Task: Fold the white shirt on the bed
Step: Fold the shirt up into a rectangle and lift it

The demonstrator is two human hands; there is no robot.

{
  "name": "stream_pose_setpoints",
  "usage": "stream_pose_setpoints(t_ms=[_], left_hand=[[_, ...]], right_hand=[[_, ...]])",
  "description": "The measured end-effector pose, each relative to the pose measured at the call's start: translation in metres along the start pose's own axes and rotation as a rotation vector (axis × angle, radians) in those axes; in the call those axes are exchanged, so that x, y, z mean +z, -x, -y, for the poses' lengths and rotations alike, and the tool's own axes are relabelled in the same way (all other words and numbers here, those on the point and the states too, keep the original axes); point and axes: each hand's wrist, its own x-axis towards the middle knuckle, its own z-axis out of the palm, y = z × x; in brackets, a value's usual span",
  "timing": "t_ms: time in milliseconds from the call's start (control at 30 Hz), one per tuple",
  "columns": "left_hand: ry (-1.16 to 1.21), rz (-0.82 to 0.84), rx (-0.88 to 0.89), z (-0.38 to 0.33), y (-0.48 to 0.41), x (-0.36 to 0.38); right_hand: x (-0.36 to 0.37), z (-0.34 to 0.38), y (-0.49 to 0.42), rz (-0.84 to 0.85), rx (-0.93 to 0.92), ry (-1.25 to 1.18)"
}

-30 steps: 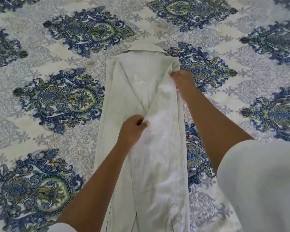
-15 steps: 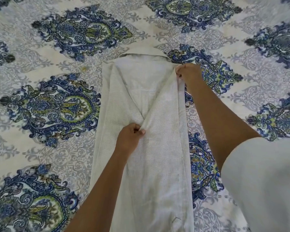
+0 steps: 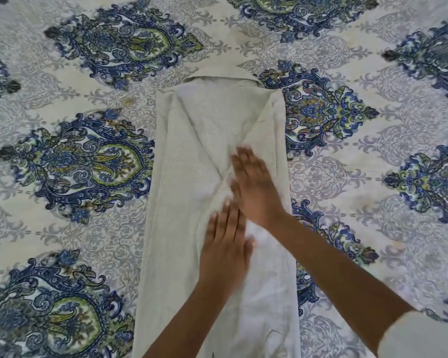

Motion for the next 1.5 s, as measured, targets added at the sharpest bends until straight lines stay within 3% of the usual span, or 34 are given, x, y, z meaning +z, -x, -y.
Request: stream_pose_setpoints(t_ms=[100, 233, 300, 400, 600, 767, 833, 933, 1033, 1100, 1300, 1500], left_hand=[[-0.019, 0.071, 0.018, 0.013, 0.029, 0.011], [-0.076, 0.004, 0.022, 0.02, 0.032, 0.001], [-0.085, -0.038, -0.005, 0.03, 0.024, -0.003], [-0.143, 0.036, 0.049, 0.048, 0.022, 0.0], [-0.2, -0.005, 0.028, 0.056, 0.049, -0.005], [-0.199, 0.012, 0.143, 0.041, 0.046, -0.001], [-0.212, 0.047, 0.134, 0.052, 0.057, 0.004], [-0.23, 0.024, 0.144, 0.057, 0.077, 0.001], [-0.207, -0.011, 0.219, 0.043, 0.07, 0.0], [-0.21, 0.055, 0.266, 0.037, 0.071, 0.006], [-0.191, 0.075, 0.218, 0.05, 0.124, 0.012], [-0.18, 0.108, 0.295, 0.01, 0.132, 0.031]], right_hand=[[-0.001, -0.038, -0.022, 0.169, 0.075, 0.155], [-0.025, -0.056, -0.06, 0.138, 0.37, 0.236], [-0.025, -0.029, -0.04, 0.126, 0.267, 0.196], [-0.011, -0.005, 0.012, 0.225, 0.034, 0.203], [-0.02, -0.039, -0.01, 0.169, 0.387, 0.288], [-0.002, 0.031, 0.073, 0.166, 0.175, 0.226], [-0.002, 0.011, 0.096, 0.191, 0.243, 0.264], [-0.013, -0.007, 0.113, 0.039, 0.509, 0.321], [-0.005, 0.039, 0.141, 0.066, 0.409, 0.311], [0.007, 0.066, 0.172, 0.104, 0.336, 0.291], [0.002, 0.058, 0.246, 0.085, 0.691, 0.301], [0.018, 0.106, 0.269, 0.133, 0.545, 0.246]])
